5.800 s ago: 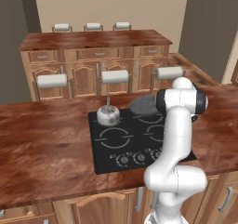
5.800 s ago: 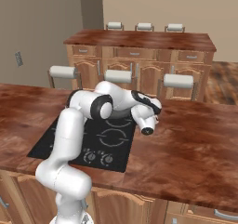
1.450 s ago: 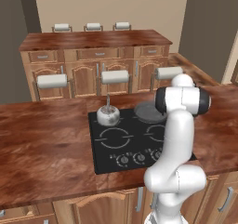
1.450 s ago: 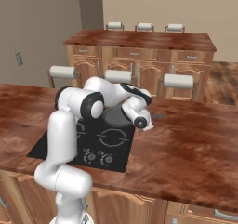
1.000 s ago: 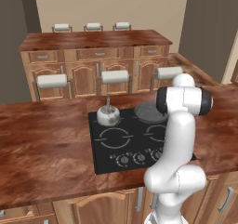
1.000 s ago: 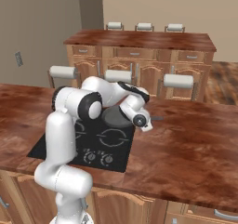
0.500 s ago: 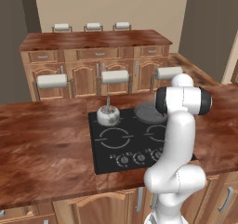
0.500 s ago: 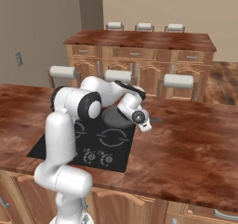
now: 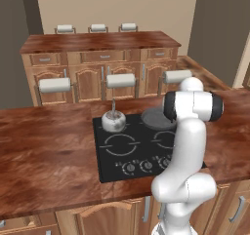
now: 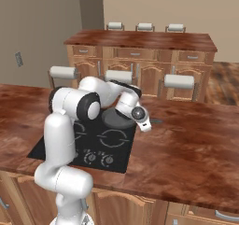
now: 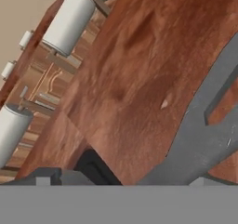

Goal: Pick the pan from the cabinet and place it on the stove. Then turn on the stove burner for the pan.

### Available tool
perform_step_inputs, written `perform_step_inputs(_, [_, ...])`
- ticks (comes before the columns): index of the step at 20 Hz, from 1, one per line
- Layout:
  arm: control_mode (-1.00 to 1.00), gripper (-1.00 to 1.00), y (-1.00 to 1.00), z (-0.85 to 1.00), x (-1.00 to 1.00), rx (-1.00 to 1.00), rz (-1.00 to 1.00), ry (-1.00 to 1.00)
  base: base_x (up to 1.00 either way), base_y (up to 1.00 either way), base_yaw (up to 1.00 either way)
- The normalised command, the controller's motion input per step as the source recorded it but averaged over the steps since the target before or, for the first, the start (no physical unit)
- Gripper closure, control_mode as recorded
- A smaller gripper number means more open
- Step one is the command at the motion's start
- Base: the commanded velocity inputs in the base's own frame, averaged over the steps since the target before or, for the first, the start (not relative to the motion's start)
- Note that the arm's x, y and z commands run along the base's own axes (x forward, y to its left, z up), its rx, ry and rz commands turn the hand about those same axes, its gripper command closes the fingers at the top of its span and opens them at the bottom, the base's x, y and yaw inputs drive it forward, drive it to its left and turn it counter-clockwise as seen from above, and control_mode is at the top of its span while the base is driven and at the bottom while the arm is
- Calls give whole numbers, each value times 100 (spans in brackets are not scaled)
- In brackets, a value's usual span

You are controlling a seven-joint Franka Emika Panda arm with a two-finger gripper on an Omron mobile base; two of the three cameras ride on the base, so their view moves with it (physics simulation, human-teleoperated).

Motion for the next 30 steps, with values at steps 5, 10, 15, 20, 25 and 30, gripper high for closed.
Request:
perform_step_inputs(5, [-100, -100, 0, 0, -8, 0, 0, 5, 0, 0, 0])
perform_step_inputs(10, [-100, -100, 0, 0, -11, 0, -1, 6, 0, 0, 0])
perform_step_inputs(15, [-100, -100, 0, -4, -5, 0, -1, 8, 0, 0, 0])
perform_step_inputs(20, [-100, -100, 0, 0, 0, 0, 0, 13, 0, 0, 0])
perform_step_inputs(25, [-100, -100, 0, 0, 1, 0, 0, 18, 0, 0, 0])
perform_step_inputs(30, [-100, -100, 0, 2, 0, 0, 0, 17, 0, 0, 0])
